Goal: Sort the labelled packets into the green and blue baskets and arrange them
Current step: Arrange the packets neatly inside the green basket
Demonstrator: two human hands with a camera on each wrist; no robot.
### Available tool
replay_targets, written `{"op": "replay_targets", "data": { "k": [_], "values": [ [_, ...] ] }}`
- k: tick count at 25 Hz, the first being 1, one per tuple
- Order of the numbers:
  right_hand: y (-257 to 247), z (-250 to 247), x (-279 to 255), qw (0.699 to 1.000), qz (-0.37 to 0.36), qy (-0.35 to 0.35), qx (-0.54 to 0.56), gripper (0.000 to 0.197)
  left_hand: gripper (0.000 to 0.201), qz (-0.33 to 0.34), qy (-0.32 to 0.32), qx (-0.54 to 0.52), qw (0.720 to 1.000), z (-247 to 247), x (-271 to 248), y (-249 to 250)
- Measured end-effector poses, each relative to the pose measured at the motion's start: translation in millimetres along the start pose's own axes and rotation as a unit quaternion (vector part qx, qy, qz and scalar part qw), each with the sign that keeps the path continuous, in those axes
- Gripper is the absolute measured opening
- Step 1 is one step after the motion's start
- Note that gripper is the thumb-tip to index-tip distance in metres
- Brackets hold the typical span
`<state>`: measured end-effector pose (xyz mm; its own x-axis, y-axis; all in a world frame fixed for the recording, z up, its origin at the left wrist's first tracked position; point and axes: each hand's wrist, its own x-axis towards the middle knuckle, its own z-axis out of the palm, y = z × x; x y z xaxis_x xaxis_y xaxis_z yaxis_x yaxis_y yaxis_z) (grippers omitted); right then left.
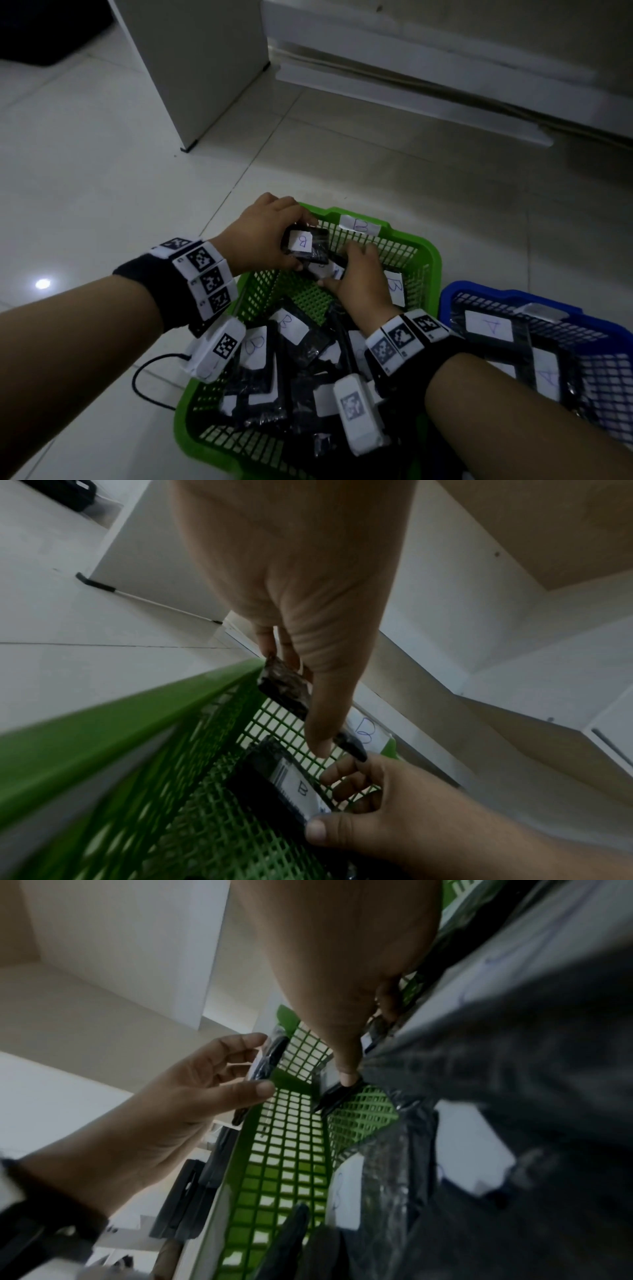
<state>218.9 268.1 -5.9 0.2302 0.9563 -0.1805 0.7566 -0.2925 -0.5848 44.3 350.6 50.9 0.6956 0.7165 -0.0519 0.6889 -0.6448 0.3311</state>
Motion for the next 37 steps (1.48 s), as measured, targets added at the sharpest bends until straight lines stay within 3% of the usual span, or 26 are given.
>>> {"op": "replay_targets", "data": {
  "k": [3,5,8,13,17,19,22,24,28,32,37],
  "values": [
    [0.9,-6.6,1.8,0.997,0.017,0.005,0.070,0.026,0.058,-0.012,-0.015,0.045,0.999,-1.2,5.9,10.4],
    [6.3,-20.6,2.4,0.999,0.008,0.027,0.042,0.012,0.048,0.012,-0.052,0.080,0.995,-0.9,12.8,17.8],
    [27.9,-47.5,-5.0,0.997,-0.006,0.030,-0.064,0.019,0.031,0.022,-0.121,0.098,0.988,1.4,25.7,31.0],
    [33.2,-49.2,-20.0,0.964,0.015,-0.091,-0.250,0.039,0.029,-0.019,-0.156,0.217,0.963,17.0,36.9,47.1],
    [32.7,-48.5,-22.8,0.984,0.001,-0.097,-0.151,0.056,0.032,0.004,-0.143,0.268,0.953,25.6,32.5,48.5],
    [31.8,-48.4,-24.1,0.988,0.043,-0.100,-0.105,0.071,0.033,0.002,-0.157,0.273,0.949,24.7,31.4,47.4],
    [29.8,-40.9,-13.8,0.978,0.095,-0.123,-0.141,0.078,0.036,-0.013,-0.175,0.265,0.948,22.3,30.8,45.9],
    [29.1,-41.5,-7.6,0.980,0.072,-0.128,-0.136,0.077,0.036,-0.015,-0.174,0.263,0.949,21.5,29.7,45.4],
    [33.8,-49.6,-2.2,0.996,0.014,-0.067,-0.054,0.056,0.038,-0.020,-0.172,0.263,0.949,20.5,27.1,43.4],
    [30.7,-37.8,-13.0,0.978,-0.049,0.003,-0.203,0.053,0.039,-0.015,-0.168,0.265,0.949,19.4,25.9,43.3],
    [29.7,-31.6,-12.4,0.989,-0.032,0.025,-0.145,0.049,0.037,-0.013,-0.167,0.272,0.948,17.7,24.4,45.2]
  ]
}}
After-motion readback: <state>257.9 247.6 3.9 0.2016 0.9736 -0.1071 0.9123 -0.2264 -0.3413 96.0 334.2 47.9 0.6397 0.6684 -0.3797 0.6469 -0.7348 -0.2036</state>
